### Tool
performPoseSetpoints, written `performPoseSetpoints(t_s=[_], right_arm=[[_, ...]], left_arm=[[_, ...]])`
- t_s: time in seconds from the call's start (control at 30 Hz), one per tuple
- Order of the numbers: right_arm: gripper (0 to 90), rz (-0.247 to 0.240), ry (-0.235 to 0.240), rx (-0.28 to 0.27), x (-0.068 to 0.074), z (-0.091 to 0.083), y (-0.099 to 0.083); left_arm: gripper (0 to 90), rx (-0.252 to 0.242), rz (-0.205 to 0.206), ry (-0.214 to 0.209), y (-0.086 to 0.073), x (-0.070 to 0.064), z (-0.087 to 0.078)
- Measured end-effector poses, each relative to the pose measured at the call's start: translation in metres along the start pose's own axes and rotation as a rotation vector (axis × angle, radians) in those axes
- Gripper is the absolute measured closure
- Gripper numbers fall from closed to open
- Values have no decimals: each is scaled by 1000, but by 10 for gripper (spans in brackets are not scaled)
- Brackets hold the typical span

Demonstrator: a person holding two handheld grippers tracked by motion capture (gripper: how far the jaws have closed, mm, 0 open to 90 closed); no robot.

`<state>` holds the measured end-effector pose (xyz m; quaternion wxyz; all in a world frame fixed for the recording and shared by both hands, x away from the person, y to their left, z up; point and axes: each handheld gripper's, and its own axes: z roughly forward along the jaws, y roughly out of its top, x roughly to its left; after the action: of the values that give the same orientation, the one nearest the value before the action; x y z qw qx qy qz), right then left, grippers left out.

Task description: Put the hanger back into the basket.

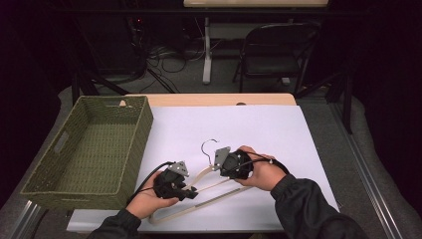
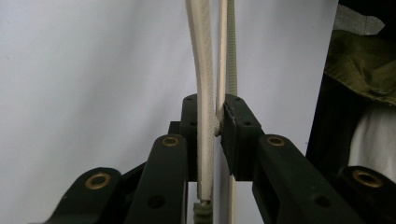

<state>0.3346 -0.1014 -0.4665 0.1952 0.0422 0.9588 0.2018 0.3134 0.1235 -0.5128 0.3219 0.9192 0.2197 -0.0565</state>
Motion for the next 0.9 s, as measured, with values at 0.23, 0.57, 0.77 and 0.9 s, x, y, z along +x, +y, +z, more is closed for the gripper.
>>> performPoseSetpoints(t_s=[0.23, 0.57, 0.77, 0.9], right_arm=[[762, 12, 6, -19, 3, -5, -1], [493, 62, 27, -39, 0, -8, -3], [386, 126, 10, -65, -7, -21, -11], [376, 162, -10, -71, -13, -33, -21]], left_arm=[[849, -14, -19, -34, -2, 1, -1], [872, -46, -19, -24, -1, 1, -8], [873, -83, -30, -5, -2, 1, -21], [872, -116, -48, 10, -6, 1, -29]])
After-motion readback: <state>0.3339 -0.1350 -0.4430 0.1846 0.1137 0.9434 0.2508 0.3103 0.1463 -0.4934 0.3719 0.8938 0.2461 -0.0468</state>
